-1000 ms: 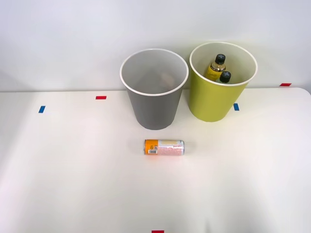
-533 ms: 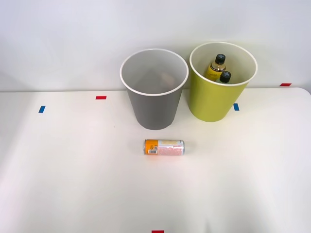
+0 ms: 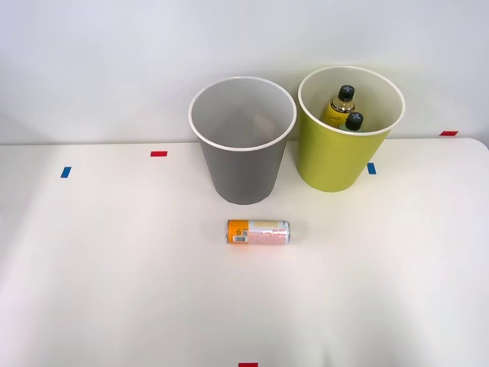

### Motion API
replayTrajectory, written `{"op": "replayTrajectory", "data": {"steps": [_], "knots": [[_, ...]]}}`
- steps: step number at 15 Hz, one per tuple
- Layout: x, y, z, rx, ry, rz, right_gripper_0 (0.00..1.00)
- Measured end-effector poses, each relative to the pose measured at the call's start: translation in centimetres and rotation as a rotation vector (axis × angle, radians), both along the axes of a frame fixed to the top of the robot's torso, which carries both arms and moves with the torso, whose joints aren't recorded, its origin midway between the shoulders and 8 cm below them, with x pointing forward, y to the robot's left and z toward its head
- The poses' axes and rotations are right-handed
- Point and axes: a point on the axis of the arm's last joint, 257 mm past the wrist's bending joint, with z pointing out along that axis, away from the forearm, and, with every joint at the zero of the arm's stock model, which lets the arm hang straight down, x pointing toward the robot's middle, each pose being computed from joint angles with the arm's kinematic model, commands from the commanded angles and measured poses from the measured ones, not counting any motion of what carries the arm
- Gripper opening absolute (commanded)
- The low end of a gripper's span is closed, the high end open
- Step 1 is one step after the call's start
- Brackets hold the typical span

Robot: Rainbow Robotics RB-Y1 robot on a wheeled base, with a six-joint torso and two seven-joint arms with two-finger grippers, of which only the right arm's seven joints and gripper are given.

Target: Put cans in the gray bin, plastic bottles in the light green bin

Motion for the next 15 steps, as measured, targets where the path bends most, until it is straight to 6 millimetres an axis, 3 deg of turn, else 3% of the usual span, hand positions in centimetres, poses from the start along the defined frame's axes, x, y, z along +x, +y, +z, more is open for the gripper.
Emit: {"op": "replayTrajectory", "data": {"steps": [15], "knots": [[0.0, 0.0, 0.0, 0.0, 0.0, 0.0, 1.0]]}}
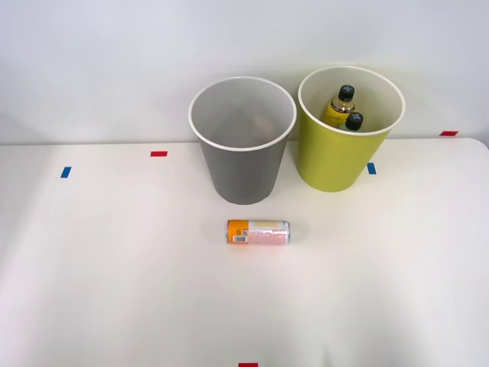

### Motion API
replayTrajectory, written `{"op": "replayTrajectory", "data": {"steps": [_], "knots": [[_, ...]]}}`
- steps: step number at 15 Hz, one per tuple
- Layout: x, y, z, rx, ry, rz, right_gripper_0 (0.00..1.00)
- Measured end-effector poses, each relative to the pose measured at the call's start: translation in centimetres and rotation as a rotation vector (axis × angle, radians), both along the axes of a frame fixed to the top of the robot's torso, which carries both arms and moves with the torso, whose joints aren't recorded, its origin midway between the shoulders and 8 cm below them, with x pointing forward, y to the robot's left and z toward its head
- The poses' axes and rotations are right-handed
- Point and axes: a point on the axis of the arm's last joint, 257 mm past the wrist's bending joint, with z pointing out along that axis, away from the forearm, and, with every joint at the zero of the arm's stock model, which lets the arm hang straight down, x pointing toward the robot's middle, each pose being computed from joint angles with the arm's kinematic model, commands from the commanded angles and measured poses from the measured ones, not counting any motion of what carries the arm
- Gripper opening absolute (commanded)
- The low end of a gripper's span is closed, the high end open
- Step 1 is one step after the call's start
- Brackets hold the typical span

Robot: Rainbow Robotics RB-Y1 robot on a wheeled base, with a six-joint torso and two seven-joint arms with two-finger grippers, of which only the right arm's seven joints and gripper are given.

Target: Put cans in the gray bin, plastic bottles in the light green bin

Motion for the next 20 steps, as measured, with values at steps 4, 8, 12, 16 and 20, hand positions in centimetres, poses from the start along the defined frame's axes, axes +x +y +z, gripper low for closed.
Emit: {"op": "replayTrajectory", "data": {"steps": [4, 8, 12, 16, 20], "knots": [[0.0, 0.0, 0.0, 0.0, 0.0, 0.0, 1.0], [0.0, 0.0, 0.0, 0.0, 0.0, 0.0, 1.0], [0.0, 0.0, 0.0, 0.0, 0.0, 0.0, 1.0], [0.0, 0.0, 0.0, 0.0, 0.0, 0.0, 1.0], [0.0, 0.0, 0.0, 0.0, 0.0, 0.0, 1.0]]}}
